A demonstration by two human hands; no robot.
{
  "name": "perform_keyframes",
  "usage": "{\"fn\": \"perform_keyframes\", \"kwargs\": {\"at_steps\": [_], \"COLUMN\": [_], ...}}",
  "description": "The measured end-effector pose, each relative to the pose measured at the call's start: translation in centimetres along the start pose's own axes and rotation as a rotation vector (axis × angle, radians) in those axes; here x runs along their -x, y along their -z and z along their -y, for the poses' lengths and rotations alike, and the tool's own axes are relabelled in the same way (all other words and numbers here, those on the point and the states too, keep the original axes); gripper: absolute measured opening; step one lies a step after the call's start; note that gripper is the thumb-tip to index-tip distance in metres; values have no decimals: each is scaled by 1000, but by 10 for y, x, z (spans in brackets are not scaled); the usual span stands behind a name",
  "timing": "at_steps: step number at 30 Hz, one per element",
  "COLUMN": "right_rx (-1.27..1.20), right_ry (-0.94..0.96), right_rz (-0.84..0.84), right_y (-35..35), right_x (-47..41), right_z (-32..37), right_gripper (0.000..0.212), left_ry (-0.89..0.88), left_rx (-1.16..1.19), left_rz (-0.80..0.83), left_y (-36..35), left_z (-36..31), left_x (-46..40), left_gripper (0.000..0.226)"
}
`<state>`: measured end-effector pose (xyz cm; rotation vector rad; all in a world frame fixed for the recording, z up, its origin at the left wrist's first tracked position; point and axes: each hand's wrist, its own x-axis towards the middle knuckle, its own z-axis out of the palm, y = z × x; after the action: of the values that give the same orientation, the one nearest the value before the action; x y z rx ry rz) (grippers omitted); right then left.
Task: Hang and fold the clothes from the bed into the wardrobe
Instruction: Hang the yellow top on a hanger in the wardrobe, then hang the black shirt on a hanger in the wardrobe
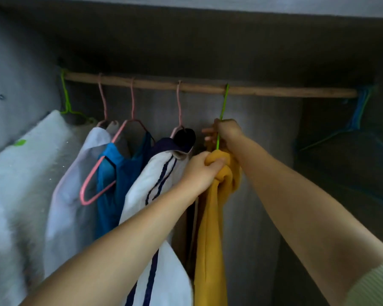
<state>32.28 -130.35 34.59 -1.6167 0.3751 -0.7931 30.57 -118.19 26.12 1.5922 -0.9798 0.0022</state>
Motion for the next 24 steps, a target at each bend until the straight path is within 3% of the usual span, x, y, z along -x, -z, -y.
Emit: {"fn": "perform_keyframes", "kwargs": {"at_steps": [4, 8, 12, 14, 17, 21, 24], "right_rx": [313, 547, 738, 877, 1065, 1212, 1259], "right_ry": [173, 368, 388, 357, 213, -60, -262], "right_rz": [-155, -291, -369, -392, -424, -420, -408], "right_y": [28, 62, 89, 104, 127, 152, 177], "right_x": [20, 76, 150, 190, 257, 350, 418], "right_z": [-9, -39, -79, -103, -148, -209, -244], "right_gripper": [32, 37, 41, 43, 44, 44, 45], "left_ry": [-90, -181, -604, -734, -790, -746, -683], "left_rx": [-80, -222, -417, -529, -627, -619, -525], "left_rz": [-25, -143, -246, -208, -91, 107, 380], "left_y": [0, 1, -12, -27, -51, -91, -129], "left_z": [-1, 0, -1, 11, 41, 78, 88], "left_x": [10, 36, 88, 115, 157, 217, 275], "left_gripper": [17, 42, 40, 37, 36, 34, 40]}}
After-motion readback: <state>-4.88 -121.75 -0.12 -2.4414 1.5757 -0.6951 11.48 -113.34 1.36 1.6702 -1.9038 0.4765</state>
